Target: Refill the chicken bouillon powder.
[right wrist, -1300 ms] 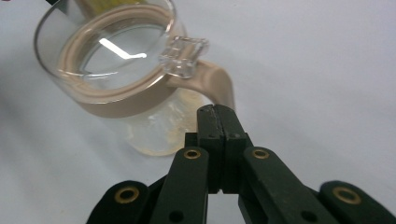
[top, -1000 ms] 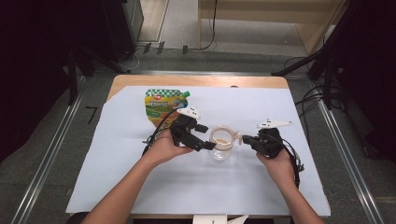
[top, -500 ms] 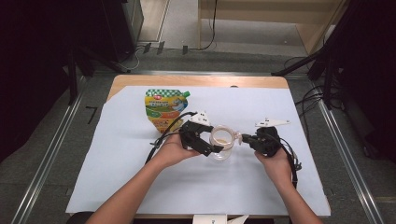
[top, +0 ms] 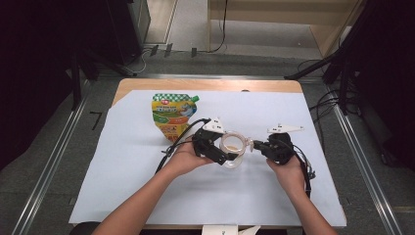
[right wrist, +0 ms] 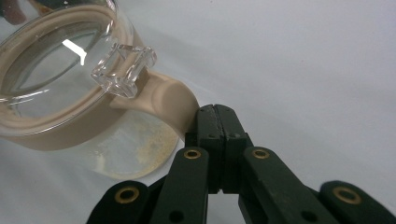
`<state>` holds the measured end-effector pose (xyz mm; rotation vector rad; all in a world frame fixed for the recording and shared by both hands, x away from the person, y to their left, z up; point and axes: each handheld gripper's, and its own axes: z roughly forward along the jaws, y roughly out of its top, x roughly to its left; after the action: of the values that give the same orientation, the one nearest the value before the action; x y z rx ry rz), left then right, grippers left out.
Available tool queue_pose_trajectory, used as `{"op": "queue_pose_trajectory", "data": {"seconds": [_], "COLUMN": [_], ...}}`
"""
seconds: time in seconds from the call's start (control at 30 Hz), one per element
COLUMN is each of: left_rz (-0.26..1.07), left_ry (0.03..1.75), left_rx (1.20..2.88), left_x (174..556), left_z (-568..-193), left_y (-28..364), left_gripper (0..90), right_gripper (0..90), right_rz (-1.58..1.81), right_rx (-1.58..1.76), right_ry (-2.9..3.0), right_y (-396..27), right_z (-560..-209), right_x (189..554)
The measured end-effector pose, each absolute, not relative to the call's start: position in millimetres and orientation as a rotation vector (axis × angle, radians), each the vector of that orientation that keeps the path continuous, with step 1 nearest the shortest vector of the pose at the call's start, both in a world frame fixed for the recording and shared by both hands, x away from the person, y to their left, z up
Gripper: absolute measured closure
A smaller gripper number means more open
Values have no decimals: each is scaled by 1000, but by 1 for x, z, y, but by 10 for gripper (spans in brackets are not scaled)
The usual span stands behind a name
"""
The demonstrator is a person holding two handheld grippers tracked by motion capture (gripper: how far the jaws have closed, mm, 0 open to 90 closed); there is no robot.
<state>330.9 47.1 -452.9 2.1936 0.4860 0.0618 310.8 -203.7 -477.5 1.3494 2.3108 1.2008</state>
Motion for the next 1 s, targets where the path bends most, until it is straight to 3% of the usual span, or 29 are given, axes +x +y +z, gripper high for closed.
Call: {"op": "queue_pose_trajectory", "data": {"seconds": [0.7,0.83,1.0], "left_rz": [74,30,44], "left_ry": [485,471,453], "left_rx": [2195,2156,2162], "left_x": [332,332,333], "left_z": [-434,-427,-421], "left_y": [40,39,31], "left_gripper": [109,175,177], "right_gripper": [900,900,900], "right_rz": [1203,1203,1197], "right_rx": [1355,1345,1343], "right_ry": [2308,2314,2318], "right_y": [-204,-203,-203], "right_z": [-478,-478,-478], "right_x": [311,310,310]}}
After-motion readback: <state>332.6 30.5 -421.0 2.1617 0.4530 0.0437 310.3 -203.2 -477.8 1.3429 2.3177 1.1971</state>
